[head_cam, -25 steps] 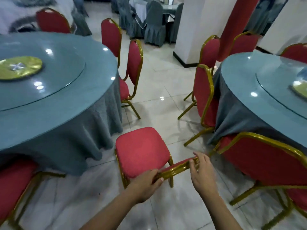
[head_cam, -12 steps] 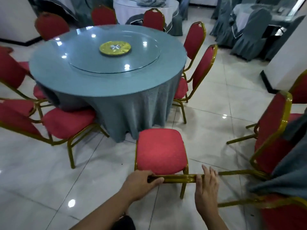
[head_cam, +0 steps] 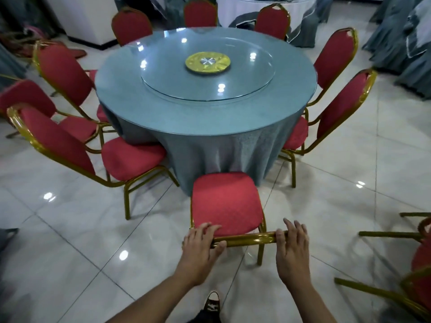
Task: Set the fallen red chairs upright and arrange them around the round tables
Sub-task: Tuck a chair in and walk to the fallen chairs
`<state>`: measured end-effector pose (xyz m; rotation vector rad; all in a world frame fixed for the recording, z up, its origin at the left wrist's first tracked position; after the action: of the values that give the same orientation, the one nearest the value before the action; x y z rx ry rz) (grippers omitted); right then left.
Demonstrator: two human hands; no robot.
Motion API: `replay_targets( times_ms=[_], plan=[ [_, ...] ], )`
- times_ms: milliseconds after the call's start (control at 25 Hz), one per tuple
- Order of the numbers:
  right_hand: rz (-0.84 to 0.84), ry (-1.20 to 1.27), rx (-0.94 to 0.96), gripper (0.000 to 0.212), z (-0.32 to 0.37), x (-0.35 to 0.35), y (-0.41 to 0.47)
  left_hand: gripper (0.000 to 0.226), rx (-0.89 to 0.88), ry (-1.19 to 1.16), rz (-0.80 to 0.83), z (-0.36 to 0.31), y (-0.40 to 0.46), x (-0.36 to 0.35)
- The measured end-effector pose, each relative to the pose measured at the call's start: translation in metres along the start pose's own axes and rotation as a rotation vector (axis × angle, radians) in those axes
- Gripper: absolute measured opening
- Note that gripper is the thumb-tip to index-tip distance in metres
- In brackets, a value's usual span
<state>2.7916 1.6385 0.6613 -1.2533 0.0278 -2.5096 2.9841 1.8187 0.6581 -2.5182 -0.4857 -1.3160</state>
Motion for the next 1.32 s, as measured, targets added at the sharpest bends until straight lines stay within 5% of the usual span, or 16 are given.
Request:
replay_targets(
  times_ms=[440, 680, 920, 1120, 1320],
  plan=[
    [0.134, -0.513, 0.145, 0.078, 0.064, -0.010, 0.153, 0.066, 0.094, -0.023, -0.104, 0.028, 0.153, 0.036],
    [0.226, -0.146, 0.080, 0.077, 0.077, -0.013, 0.216, 0.067, 0.231, -0.028, -0.191, 0.028, 0.208, 0.042],
    [0.254, -0.142, 0.177, 0.080, 0.064, -0.015, 0.232, 0.068, 0.357, 0.010, -0.224, 0.019, 0.210, 0.035],
    [0.311, -0.173, 0.216, 0.081, 0.055, 0.002, 0.237, 0.097, 0.383, 0.054, -0.169, -0.012, 0.201, 0.030],
    [0.415, -0.310, 0.239, 0.076, 0.049, 0.018, 0.248, 0.083, 0.455, 0.101, -0.139, -0.034, 0.191, 0.022]
  ],
)
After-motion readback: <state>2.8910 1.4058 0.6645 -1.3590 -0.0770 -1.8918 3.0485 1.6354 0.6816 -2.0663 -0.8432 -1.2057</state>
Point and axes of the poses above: each hand's wrist, its own y-axis towards the middle knuckle, its own x-axis out of the back of the hand, z = x × y, the point moved 3 cm from there along y, towards the middle knuckle, and after that the axes turned 12 degrees about -x, right-handed, at the moved point
